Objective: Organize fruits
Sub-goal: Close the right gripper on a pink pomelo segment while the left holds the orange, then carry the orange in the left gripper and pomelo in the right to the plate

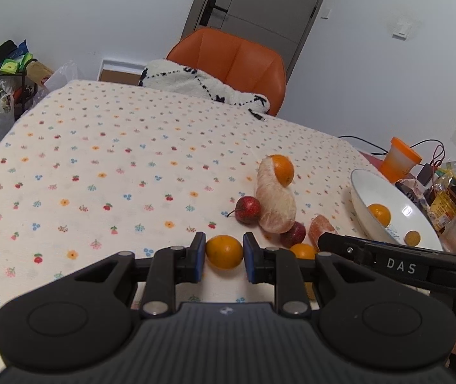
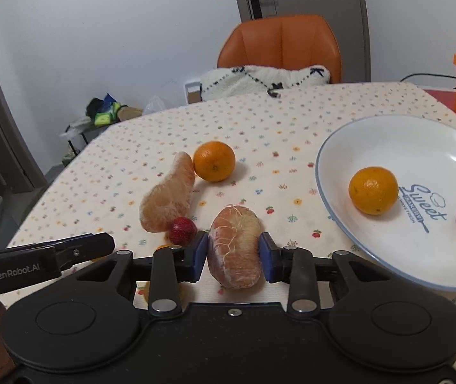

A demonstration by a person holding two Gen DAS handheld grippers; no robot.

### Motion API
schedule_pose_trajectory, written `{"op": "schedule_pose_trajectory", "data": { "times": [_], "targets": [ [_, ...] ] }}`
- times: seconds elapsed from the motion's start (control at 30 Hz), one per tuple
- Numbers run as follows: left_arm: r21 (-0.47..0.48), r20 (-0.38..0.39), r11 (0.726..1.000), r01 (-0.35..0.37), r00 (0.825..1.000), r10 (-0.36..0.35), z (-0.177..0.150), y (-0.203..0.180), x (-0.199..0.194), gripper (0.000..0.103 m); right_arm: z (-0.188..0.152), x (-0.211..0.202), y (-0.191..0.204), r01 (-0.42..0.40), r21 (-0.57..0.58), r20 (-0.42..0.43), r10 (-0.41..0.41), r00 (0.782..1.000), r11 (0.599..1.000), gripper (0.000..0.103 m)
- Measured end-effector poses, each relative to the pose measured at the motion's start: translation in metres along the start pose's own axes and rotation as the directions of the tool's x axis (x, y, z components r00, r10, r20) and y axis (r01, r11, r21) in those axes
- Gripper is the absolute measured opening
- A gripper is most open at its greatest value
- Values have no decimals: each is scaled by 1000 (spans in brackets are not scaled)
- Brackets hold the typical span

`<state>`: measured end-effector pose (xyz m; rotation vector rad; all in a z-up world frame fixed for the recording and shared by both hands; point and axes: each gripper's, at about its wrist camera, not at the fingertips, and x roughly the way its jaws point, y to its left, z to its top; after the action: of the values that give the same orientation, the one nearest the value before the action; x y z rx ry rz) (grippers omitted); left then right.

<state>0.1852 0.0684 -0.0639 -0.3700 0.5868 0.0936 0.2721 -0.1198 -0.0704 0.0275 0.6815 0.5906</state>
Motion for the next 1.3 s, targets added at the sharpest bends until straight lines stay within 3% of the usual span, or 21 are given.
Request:
{"op": "schedule_pose_trajectory", "data": {
  "times": [0.47, 1.3],
  "targets": [
    [32, 36, 999, 28, 999, -29, 4, -23, -16, 23, 2, -38, 0, -29, 4, 78, 28, 997, 1000, 33],
    [145, 59, 986, 81, 994, -90, 12, -96, -8, 23, 0, -77, -57, 39, 77, 172, -52, 984, 996, 33]
  ]
}}
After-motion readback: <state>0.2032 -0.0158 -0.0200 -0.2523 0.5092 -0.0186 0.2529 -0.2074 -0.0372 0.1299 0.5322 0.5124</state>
